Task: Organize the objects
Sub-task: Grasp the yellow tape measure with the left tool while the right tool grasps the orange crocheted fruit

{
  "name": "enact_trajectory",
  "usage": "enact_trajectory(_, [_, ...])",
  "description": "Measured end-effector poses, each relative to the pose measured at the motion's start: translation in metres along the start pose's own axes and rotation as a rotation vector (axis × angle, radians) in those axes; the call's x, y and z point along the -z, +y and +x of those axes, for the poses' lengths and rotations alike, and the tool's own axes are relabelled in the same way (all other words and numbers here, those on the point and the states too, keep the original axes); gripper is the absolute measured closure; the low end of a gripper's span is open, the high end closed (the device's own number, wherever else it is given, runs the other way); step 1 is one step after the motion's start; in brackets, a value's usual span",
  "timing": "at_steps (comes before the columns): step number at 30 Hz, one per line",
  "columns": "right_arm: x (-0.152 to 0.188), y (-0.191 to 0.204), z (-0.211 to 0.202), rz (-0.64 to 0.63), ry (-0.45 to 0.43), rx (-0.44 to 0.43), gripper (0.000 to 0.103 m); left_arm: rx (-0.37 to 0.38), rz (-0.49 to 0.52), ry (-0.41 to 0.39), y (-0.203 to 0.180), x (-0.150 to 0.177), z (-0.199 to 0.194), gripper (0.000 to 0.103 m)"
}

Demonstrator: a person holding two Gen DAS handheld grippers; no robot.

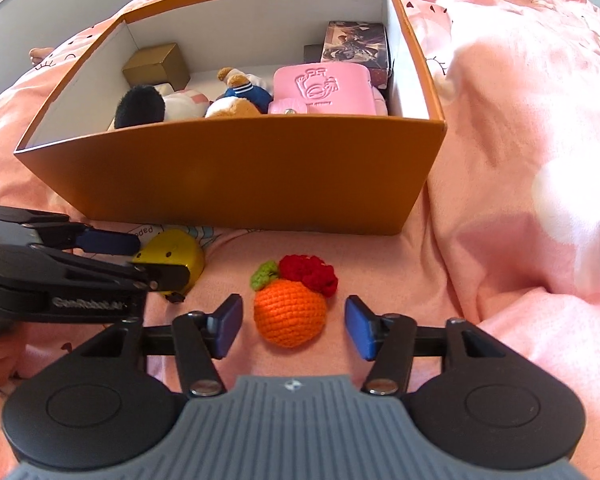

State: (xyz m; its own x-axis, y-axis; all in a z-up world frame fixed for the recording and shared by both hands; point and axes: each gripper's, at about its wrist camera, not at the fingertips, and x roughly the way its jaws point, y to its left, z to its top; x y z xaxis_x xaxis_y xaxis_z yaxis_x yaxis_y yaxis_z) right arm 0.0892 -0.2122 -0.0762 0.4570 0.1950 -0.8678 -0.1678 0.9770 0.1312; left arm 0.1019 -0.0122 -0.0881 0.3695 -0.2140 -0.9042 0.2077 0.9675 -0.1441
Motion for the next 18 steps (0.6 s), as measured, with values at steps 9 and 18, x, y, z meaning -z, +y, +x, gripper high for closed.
enact_trajectory(9, [-0.003, -0.005, 0.005, 0.019, -0.002, -0.013, 0.041, 0.0, 0.006, 0.002, 0.003, 0.003, 0.011, 0.029])
enact_trajectory(18, [-0.001, -0.001, 0.011, -0.007, -0.013, -0.015, 0.052, 0.004, 0.02, 0.003, 0.0, 0.004, 0.012, 0.04])
